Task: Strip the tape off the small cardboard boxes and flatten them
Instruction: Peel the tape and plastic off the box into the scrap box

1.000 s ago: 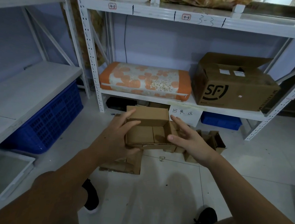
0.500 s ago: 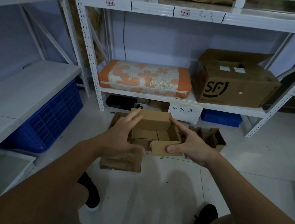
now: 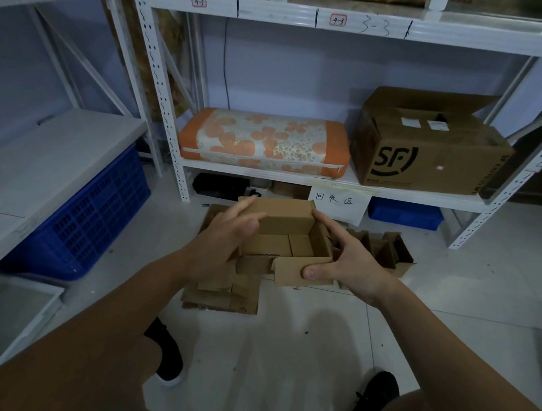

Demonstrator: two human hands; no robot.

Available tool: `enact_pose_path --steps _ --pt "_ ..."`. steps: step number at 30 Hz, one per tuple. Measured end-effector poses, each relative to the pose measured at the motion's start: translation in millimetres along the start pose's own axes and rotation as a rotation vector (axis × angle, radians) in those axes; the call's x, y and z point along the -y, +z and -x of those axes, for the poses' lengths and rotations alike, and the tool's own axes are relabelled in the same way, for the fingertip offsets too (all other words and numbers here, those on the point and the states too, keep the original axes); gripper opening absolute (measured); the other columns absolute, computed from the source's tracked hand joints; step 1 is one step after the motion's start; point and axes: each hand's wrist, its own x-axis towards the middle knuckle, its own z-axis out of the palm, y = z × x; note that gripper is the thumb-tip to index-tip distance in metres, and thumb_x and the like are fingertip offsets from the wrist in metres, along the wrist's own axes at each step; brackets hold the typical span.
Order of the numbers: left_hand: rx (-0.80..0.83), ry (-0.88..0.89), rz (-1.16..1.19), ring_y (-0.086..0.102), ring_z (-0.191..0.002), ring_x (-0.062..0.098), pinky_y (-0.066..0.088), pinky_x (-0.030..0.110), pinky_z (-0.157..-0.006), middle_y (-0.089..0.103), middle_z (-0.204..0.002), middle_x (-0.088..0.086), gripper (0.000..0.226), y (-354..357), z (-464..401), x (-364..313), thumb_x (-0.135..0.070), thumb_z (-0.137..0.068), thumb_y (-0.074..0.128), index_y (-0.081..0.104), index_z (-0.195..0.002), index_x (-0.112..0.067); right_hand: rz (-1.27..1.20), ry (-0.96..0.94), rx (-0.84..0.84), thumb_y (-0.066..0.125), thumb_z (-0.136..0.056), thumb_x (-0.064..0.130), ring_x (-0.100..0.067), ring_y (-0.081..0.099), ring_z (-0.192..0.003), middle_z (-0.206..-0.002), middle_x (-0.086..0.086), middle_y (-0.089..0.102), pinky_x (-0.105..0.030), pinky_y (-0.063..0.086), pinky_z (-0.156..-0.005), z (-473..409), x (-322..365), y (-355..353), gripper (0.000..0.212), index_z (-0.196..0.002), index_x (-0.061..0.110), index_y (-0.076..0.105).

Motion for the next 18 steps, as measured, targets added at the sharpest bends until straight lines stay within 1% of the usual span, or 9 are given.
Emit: enact_pose_path --steps 1,2,3,4,6,7,10,14,18 --pt "0.079 0.047 -0.089 0.015 -0.153 0.012 0.026 0.039 -0.118 0.016 -0.160 -0.029 0.053 1 -1 -12 -0.076 -0.086 0.060 0.048 -0.136 -0.065 0.003 -0.004 -0.002 0.089 -0.065 0.012 -0.017 0.054 -0.126 -0.140 0.011 0.045 -0.042 0.053 -0.104 0 0 0 0.111 -0.155 0.040 0.031" --pt "0.017 0.030 -0.173 0.014 -0.151 0.008 0.027 0.038 -0.116 0.008 -0.164 -0.030 0.077 3 -6 -24 -0.078 -0.080 0.062 0.042 -0.149 -0.052 0.005 -0.006 -0.002 0.089 -0.065 0.012 -0.017 0.054 -0.126 -0.140 0.010 0.046 -0.043 0.053 -0.104 0 1 1 0.111 -0.155 0.040 0.031" --pt "-0.032 0.019 -0.198 0.015 -0.151 0.007 0.029 0.039 -0.116 0.003 -0.164 -0.033 0.095 3 -6 -30 -0.081 -0.072 0.065 0.037 -0.155 -0.044 0.008 -0.007 -0.001 0.090 -0.065 0.012 -0.016 0.054 -0.127 -0.140 0.010 0.046 -0.043 0.053 -0.104 0 2 1 0.112 -0.155 0.041 0.030" --pt "-0.030 0.009 -0.194 0.015 -0.151 0.007 0.030 0.041 -0.118 0.001 -0.163 -0.035 0.107 1 -1 -33 -0.083 -0.065 0.070 0.034 -0.157 -0.041 0.011 -0.008 0.001 0.090 -0.065 0.011 -0.016 0.054 -0.127 -0.141 0.010 0.046 -0.043 0.053 -0.103 -1 2 0 0.112 -0.155 0.041 0.030" --pt "-0.015 0.003 -0.203 0.014 -0.151 0.007 0.029 0.043 -0.120 0.000 -0.163 -0.035 0.119 0 -1 -33 -0.080 -0.058 0.082 0.031 -0.159 -0.040 0.021 -0.009 0.001 0.091 -0.064 0.011 -0.015 0.054 -0.126 -0.140 0.010 0.045 -0.040 0.054 -0.102 -1 3 1 0.114 -0.156 0.040 0.030" --pt "-0.011 0.004 -0.209 0.014 -0.151 0.007 0.029 0.043 -0.120 0.000 -0.164 -0.034 0.120 0 -1 -36 -0.076 -0.058 0.086 0.031 -0.159 -0.040 0.034 -0.011 -0.001 0.092 -0.064 0.012 -0.014 0.054 -0.126 -0.140 0.011 0.045 -0.039 0.054 -0.102 -1 3 1 0.115 -0.156 0.040 0.029" --pt "-0.064 0.028 -0.228 0.019 -0.149 0.007 0.031 0.041 -0.119 0.005 -0.164 -0.032 0.115 0 -2 -35 -0.064 -0.062 0.091 0.035 -0.158 -0.037 0.068 -0.028 -0.016 0.093 -0.063 0.013 -0.012 0.053 -0.126 -0.139 0.014 0.045 -0.038 0.055 -0.101 -3 2 5 0.115 -0.156 0.040 0.029" --pt "-0.141 0.031 -0.226 0.024 -0.146 0.010 0.034 0.041 -0.118 0.012 -0.164 -0.028 0.107 1 -3 -35 -0.054 -0.067 0.092 0.037 -0.158 -0.035 0.090 -0.033 -0.050 0.094 -0.062 0.016 -0.012 0.053 -0.125 -0.139 0.017 0.044 -0.037 0.056 -0.100 -4 5 7 0.115 -0.155 0.039 0.030" --pt "-0.131 0.029 -0.192 0.023 -0.146 0.008 0.033 0.036 -0.114 0.013 -0.160 -0.032 0.101 0 -6 -36 -0.051 -0.070 0.092 0.039 -0.155 -0.037 0.106 -0.029 -0.093 0.097 -0.061 0.024 -0.016 0.053 -0.125 -0.140 0.014 0.043 -0.040 0.058 -0.096 -6 5 8 0.110 -0.151 0.044 0.036"
